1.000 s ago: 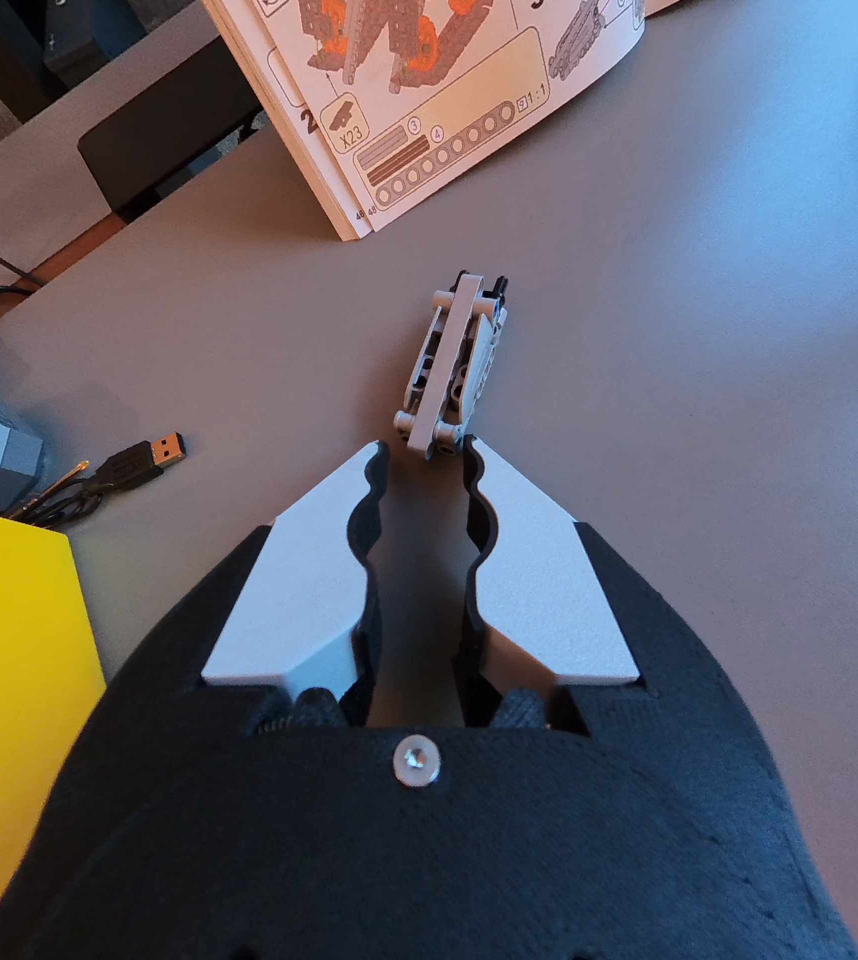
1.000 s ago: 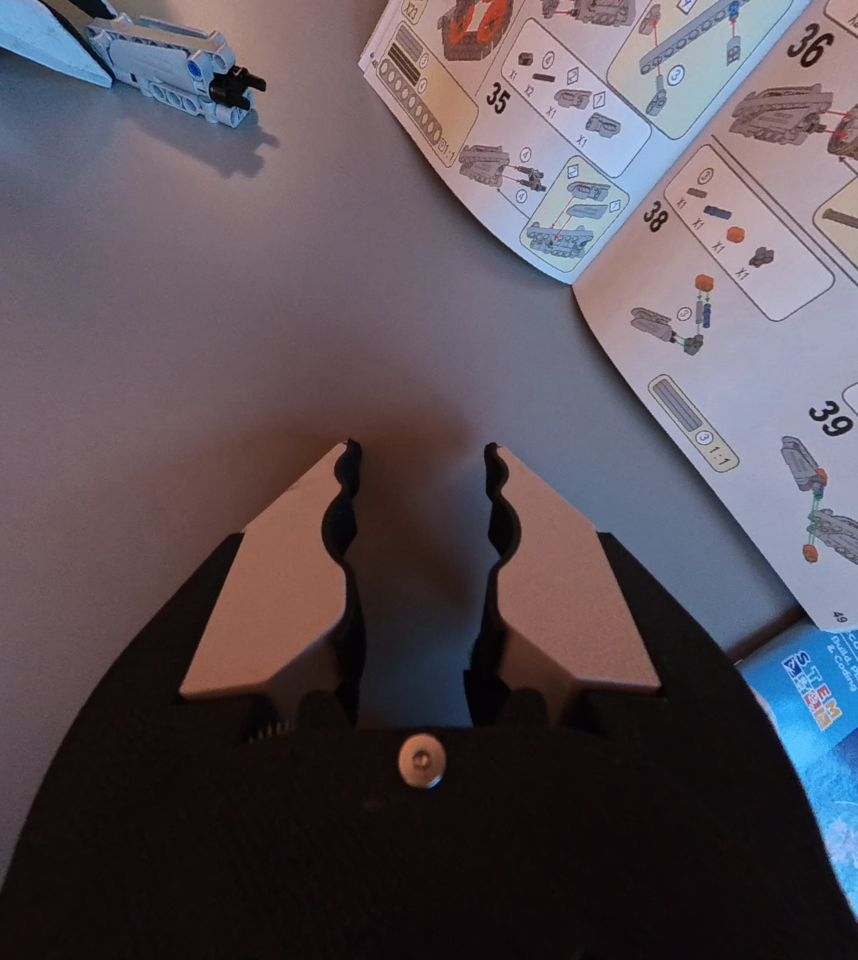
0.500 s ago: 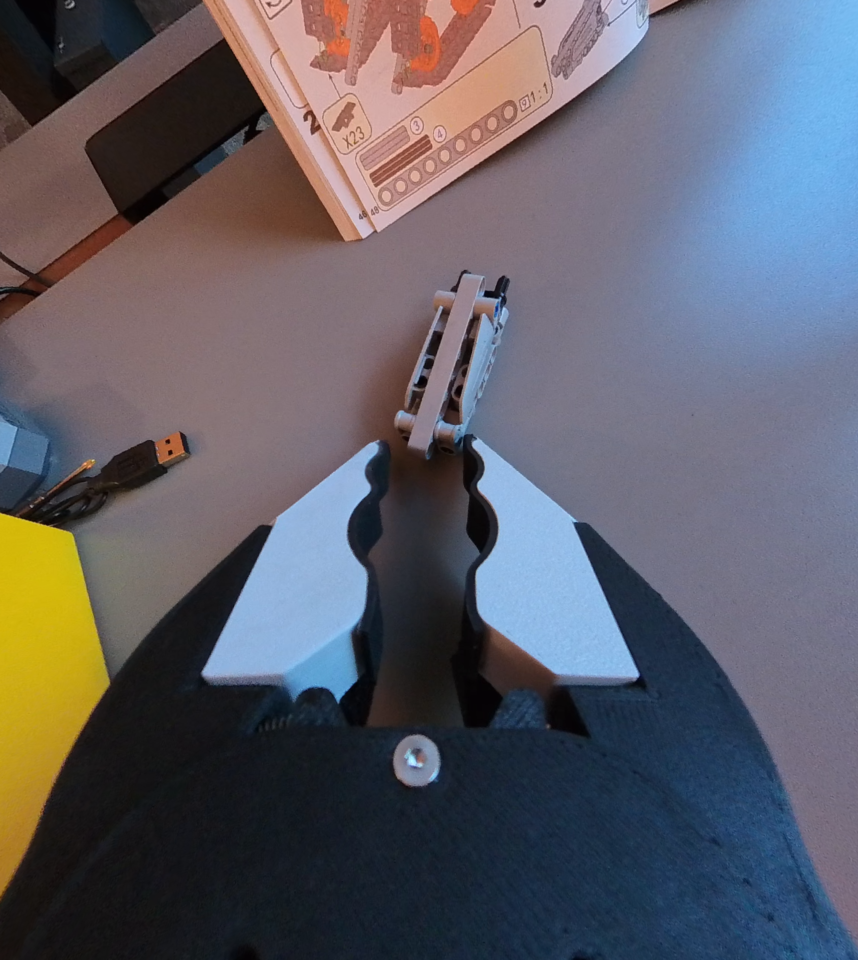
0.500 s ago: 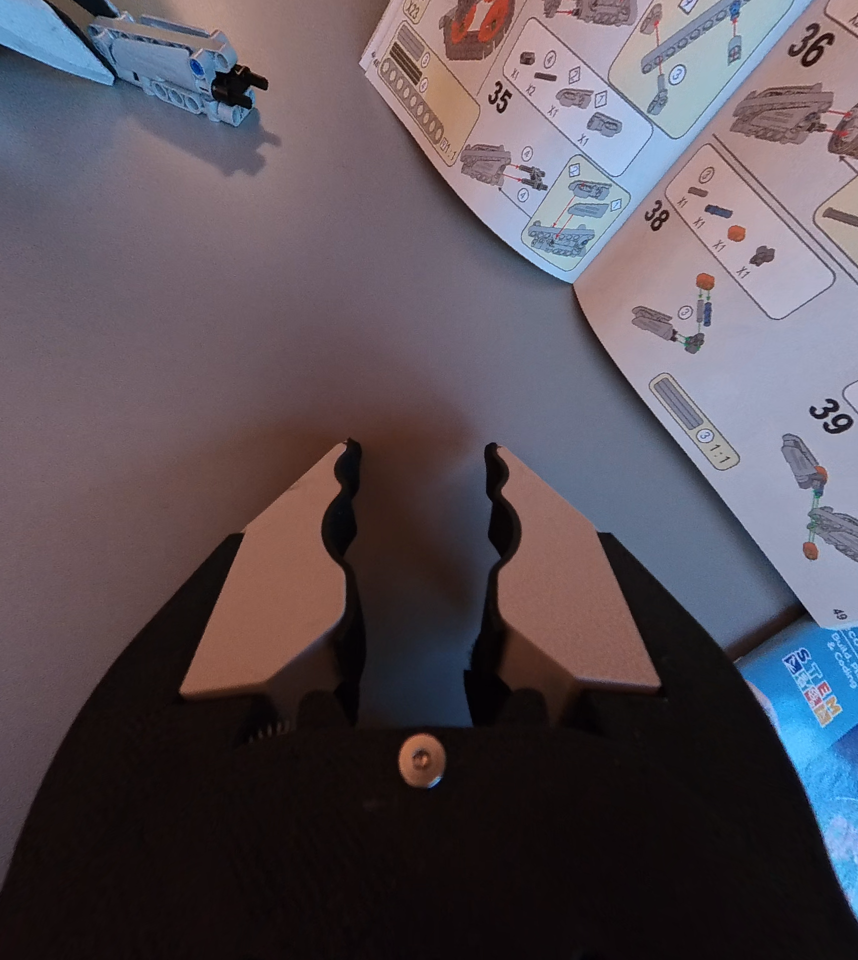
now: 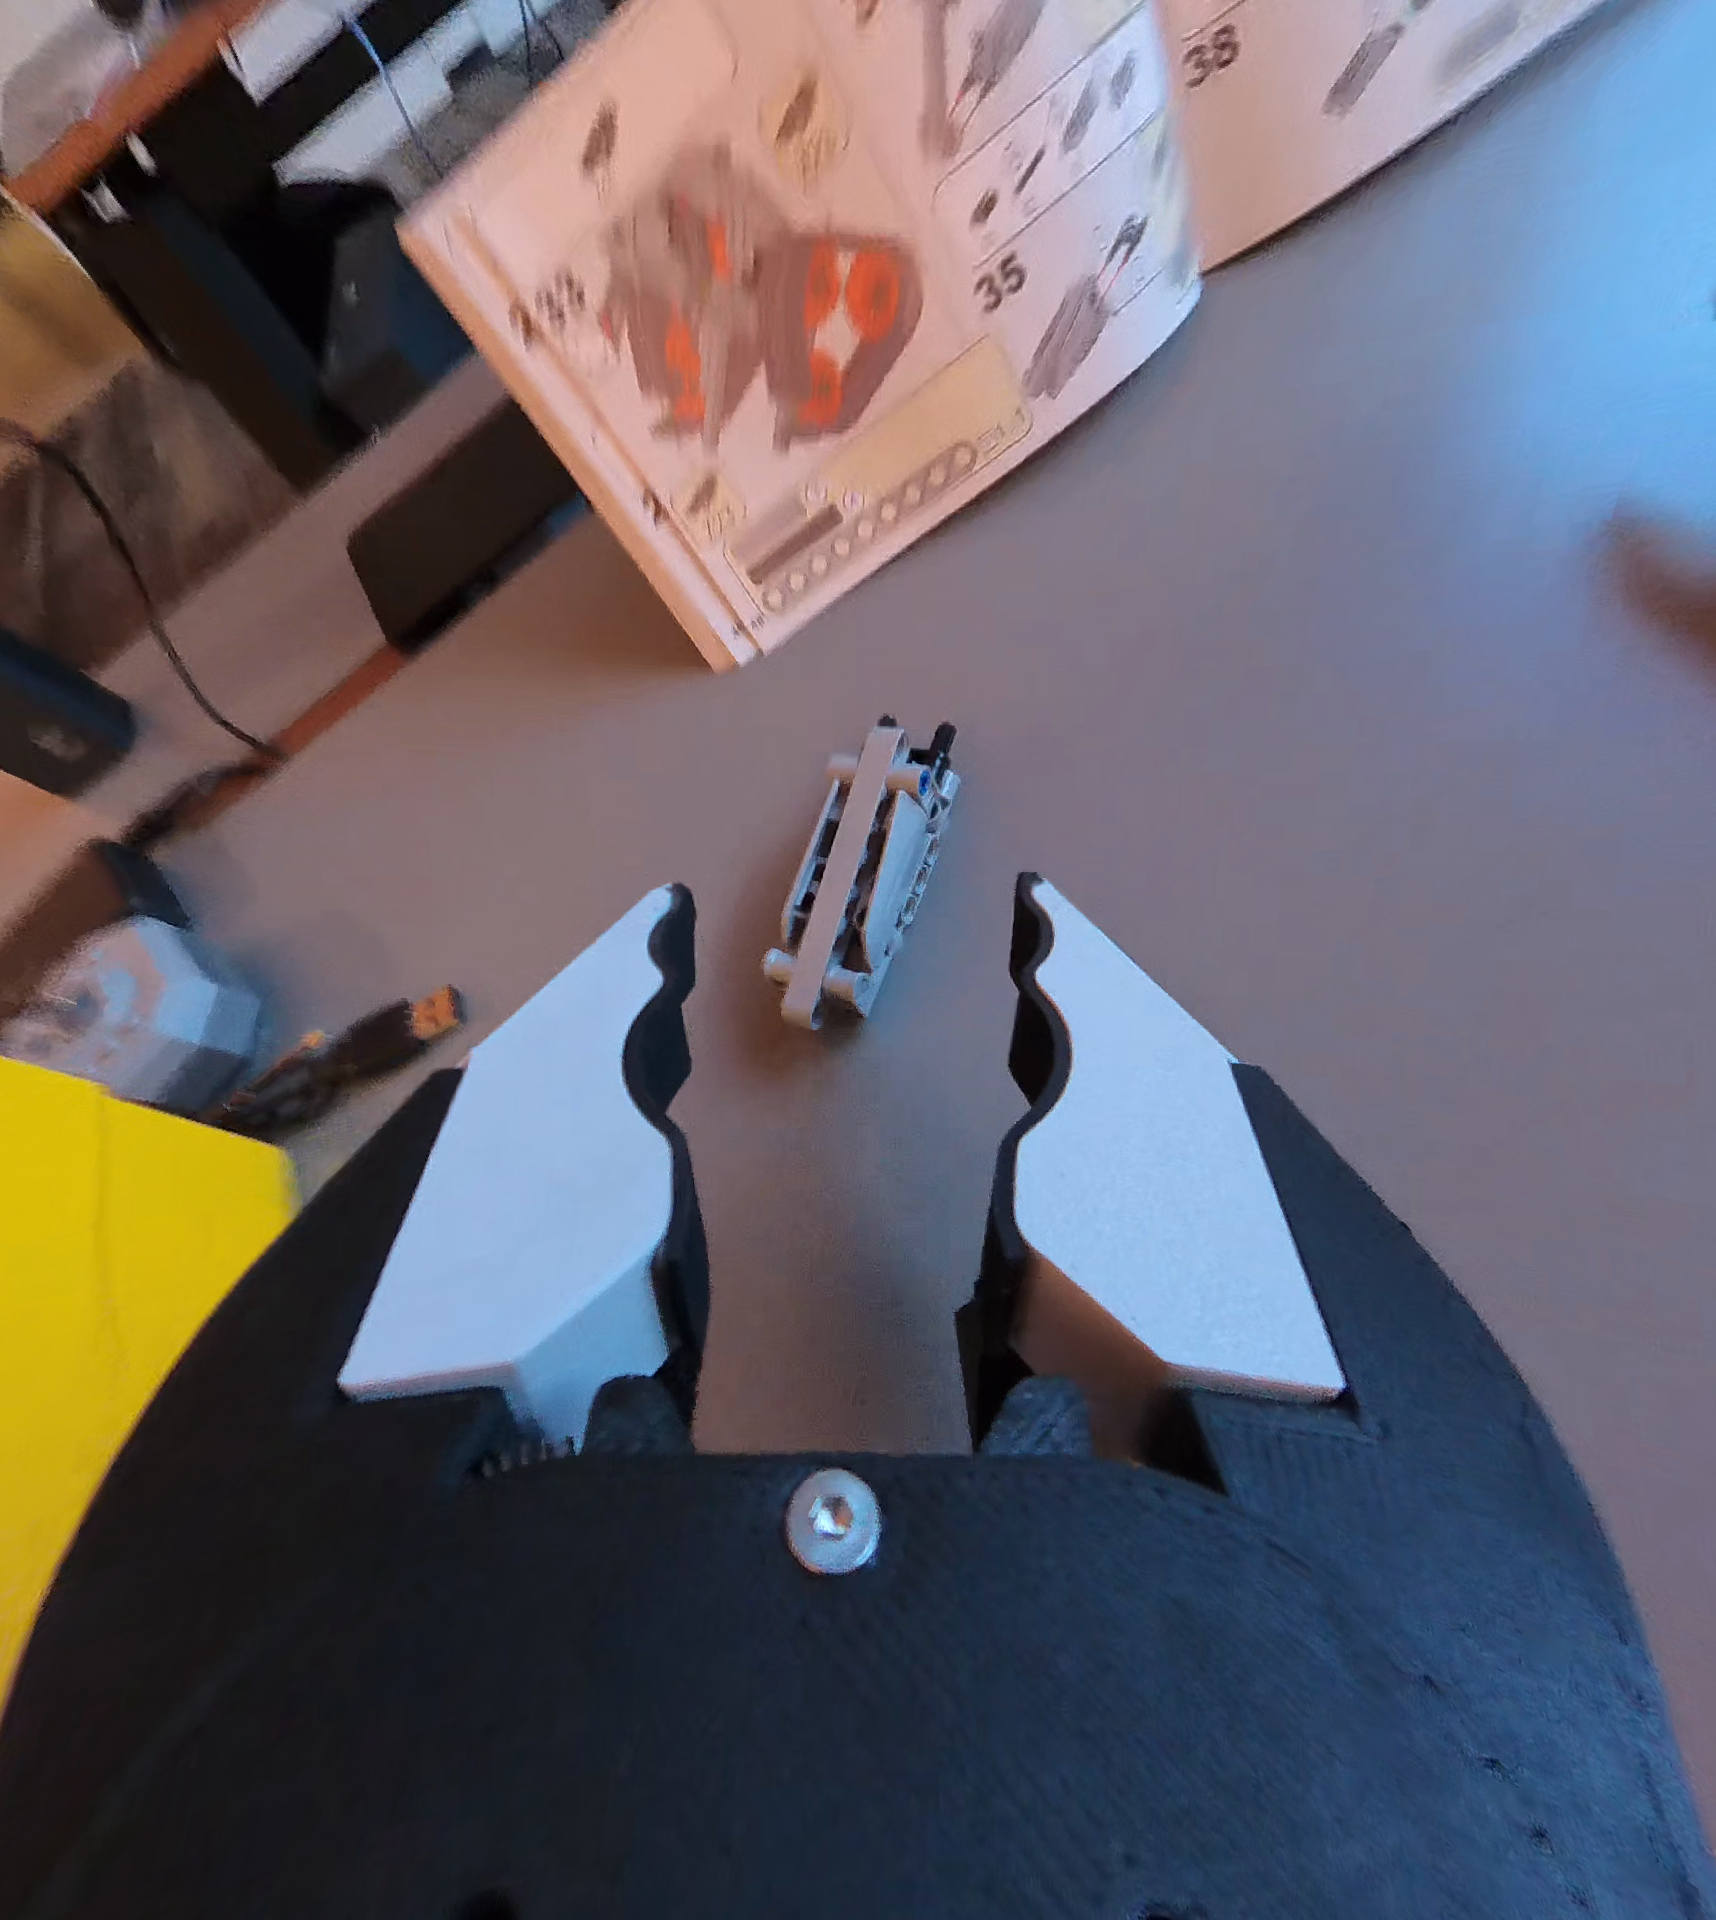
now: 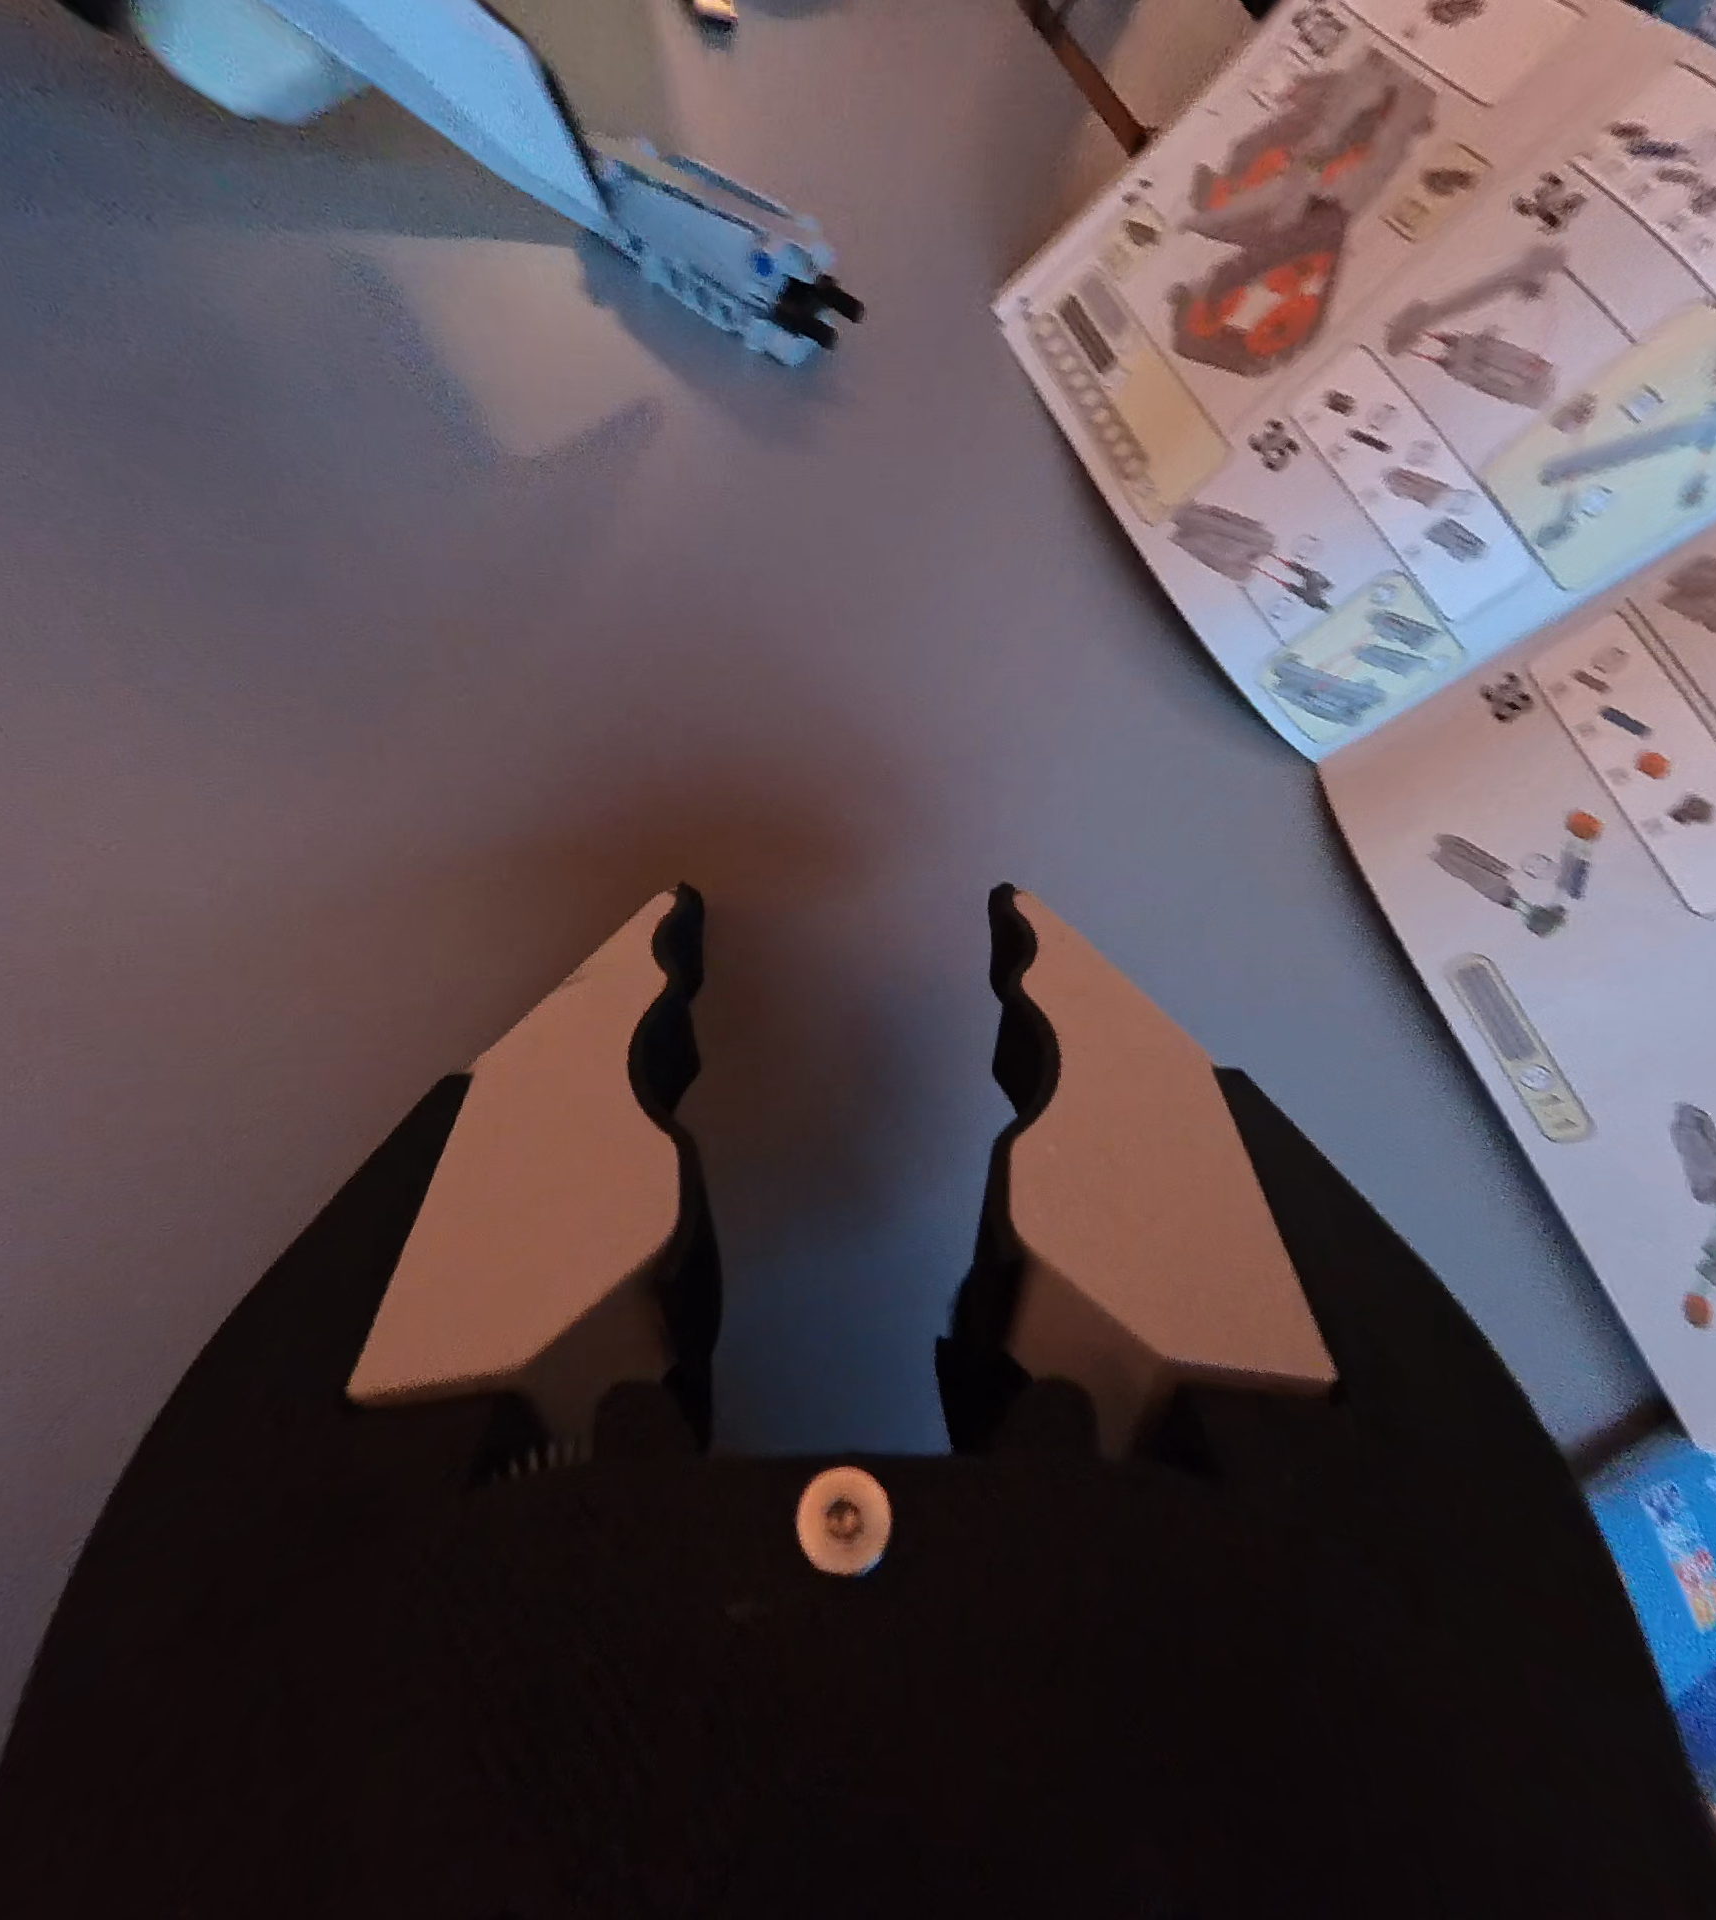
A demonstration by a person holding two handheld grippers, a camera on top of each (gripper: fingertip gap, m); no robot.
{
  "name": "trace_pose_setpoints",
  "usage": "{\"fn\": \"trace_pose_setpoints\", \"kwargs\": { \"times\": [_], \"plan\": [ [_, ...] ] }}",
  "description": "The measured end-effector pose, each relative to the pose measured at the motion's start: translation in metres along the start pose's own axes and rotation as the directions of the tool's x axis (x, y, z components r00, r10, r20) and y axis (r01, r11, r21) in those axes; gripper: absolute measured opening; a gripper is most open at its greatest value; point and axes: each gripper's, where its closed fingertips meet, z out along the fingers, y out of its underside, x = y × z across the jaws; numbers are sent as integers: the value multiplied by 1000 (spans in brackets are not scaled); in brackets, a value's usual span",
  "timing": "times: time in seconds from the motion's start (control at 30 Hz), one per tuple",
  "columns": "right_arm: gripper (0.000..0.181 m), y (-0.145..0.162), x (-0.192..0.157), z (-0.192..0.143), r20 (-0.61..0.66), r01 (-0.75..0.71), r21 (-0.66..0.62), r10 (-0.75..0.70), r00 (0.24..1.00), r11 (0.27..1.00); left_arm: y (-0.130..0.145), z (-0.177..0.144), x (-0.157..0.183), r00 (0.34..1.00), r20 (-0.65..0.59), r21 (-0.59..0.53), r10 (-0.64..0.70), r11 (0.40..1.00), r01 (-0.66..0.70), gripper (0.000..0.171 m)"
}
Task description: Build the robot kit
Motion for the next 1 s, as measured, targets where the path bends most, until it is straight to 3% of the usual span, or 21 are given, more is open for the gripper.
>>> {"fn": "trace_pose_setpoints", "kwargs": {
  "times": [0.17, 0.27, 0.43, 0.57, 0.7, 0.83, 1.0],
  "plan": [
    [58, -13, -27, -4, 37, 97, 22, -98, 994, 995, 8, 14, 3, 972, -110, -11, -206, 978, 206, 55],
    [57, -12, -29, -4, 33, 141, 16, -142, 989, 990, 11, 15, 4, 974, -107, -18, -197, 980, 196, 51],
    [59, -9, -31, -2, 103, 35, 10, -35, 994, 999, -11, 1, 8, 979, -108, 46, -170, 983, 176, 48],
    [59, -5, -23, -4, 110, -14, 7, 13, 994, 1000, -52, -46, -1, 979, -77, 128, -187, 972, 195, 49],
    [56, 0, -23, -3, 118, -18, -7, 19, 993, 1000, -62, -116, -26, 986, 27, 75, -162, 984, 160, 51],
    [56, 1, -22, -2, 131, -35, -14, 36, 991, 999, -44, -181, -79, 988, 87, -28, -131, 991, 134, 37],
    [44, 1, -23, -2, 145, -22, -14, 24, 989, 1000, 2, -219, -151, 980, 100, -234, -169, 954, 189, 35]
  ]
}}
